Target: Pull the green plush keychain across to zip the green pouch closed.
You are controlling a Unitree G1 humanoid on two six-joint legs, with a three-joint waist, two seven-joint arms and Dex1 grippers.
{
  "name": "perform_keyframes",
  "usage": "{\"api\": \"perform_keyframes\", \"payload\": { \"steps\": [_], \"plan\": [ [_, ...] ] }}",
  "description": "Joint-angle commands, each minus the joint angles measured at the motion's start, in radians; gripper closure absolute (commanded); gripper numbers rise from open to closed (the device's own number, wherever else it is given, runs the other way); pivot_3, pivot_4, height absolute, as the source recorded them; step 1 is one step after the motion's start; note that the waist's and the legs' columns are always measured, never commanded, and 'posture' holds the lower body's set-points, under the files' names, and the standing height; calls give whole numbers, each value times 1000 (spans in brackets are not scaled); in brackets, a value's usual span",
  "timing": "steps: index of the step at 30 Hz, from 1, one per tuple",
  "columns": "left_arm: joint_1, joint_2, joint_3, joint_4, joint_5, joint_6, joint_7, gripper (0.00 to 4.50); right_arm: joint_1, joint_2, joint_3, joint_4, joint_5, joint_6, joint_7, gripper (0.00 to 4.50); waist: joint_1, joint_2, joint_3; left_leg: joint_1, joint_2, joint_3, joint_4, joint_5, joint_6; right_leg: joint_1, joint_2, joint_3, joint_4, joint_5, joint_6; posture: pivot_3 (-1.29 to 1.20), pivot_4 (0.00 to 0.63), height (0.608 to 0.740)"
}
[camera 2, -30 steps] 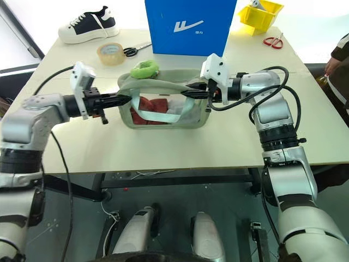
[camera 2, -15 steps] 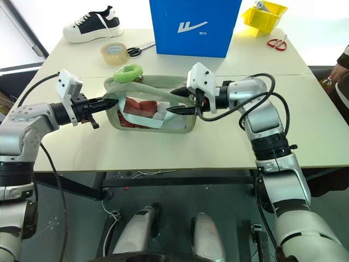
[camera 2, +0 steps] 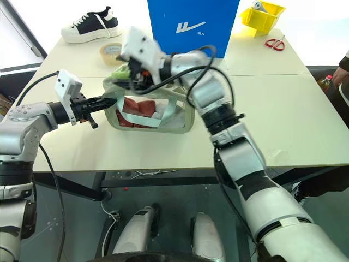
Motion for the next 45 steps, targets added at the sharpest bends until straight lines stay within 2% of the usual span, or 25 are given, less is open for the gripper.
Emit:
{"api": "perform_keyframes", "payload": {
  "steps": [1,2,4,6,9,10,15,22,27,31,34,38,42,45],
  "plan": [
    [-16,0,-4,-20,0,-1,-5,4500,-99,33,-19,103,-38,-42,-77,1359,-1,0,0,0,0,0,0,0,0,0,0,0,0,0,0,0,150,740],
    [-15,-2,-3,-19,1,-2,-2,4500,-112,41,-26,126,-39,-39,-84,1359,-1,0,0,0,0,0,0,0,0,0,0,0,0,0,0,0,150,740],
    [-7,-2,-2,-21,1,-4,-1,4500,-124,44,-35,149,-40,-36,-87,1861,-1,0,0,0,1,0,-1,0,0,-1,1,0,0,0,-1,0,150,740],
    [1,-2,0,-28,-2,-2,0,4500,-124,39,-41,146,-34,-25,-69,2608,-1,0,0,0,1,0,-1,0,0,-1,1,0,0,0,-1,0,150,740],
    [9,-1,4,-32,-4,-1,2,4500,-103,9,-37,110,-36,-12,-39,4134,-1,0,0,0,1,0,-1,0,0,-1,1,0,0,1,-1,0,150,740],
    [9,-1,5,-31,-4,-1,3,4500,-98,0,-37,102,-38,-8,-35,4456,-1,0,0,0,1,0,-1,0,0,-1,1,0,0,1,-1,0,150,740],
    [-8,-7,1,-18,-2,1,7,4500,-65,-116,-80,26,-29,49,-31,4456,1,0,0,0,1,0,-1,0,0,0,1,0,0,1,-1,0,150,740],
    [-15,-13,-3,-9,0,-4,3,4500,-30,-304,-186,-93,-30,161,-121,4456,-2,0,0,-1,1,0,-1,0,0,-1,1,0,0,1,-1,0,150,740],
    [-10,-8,-8,-13,-2,3,-12,4500,147,-485,-198,-239,-61,232,-92,4456,2,0,0,-1,2,1,-1,0,0,-1,1,1,-1,1,-1,0,150,740],
    [-9,-5,-10,-5,2,1,-22,4500,295,-571,-208,-301,-85,256,-133,4456,-2,1,0,-1,2,2,0,0,0,-1,1,1,-1,1,-1,0,150,740],
    [-14,-8,-15,-1,5,2,-26,4500,407,-550,-216,-328,-81,293,-201,4456,-7,1,0,-1,2,2,0,0,0,-1,1,3,0,1,-1,0,150,740],
    [-32,-13,-30,20,16,-6,-36,4500,538,-415,-202,-396,-33,345,-268,4456,-6,0,0,0,3,2,0,0,1,0,2,3,-1,1,-1,0,150,740],
    [-51,-19,-40,34,19,-9,-38,4500,569,-287,-197,-376,-12,367,-325,4456,-6,1,0,1,3,2,0,0,1,1,2,2,0,1,-1,0,150,740],
    [-54,-16,-43,33,17,-8,-43,4500,558,-271,-198,-346,-26,355,-347,4456,-3,1,0,1,3,2,0,0,1,1,2,2,-1,1,-1,0,150,740]
  ]
}}
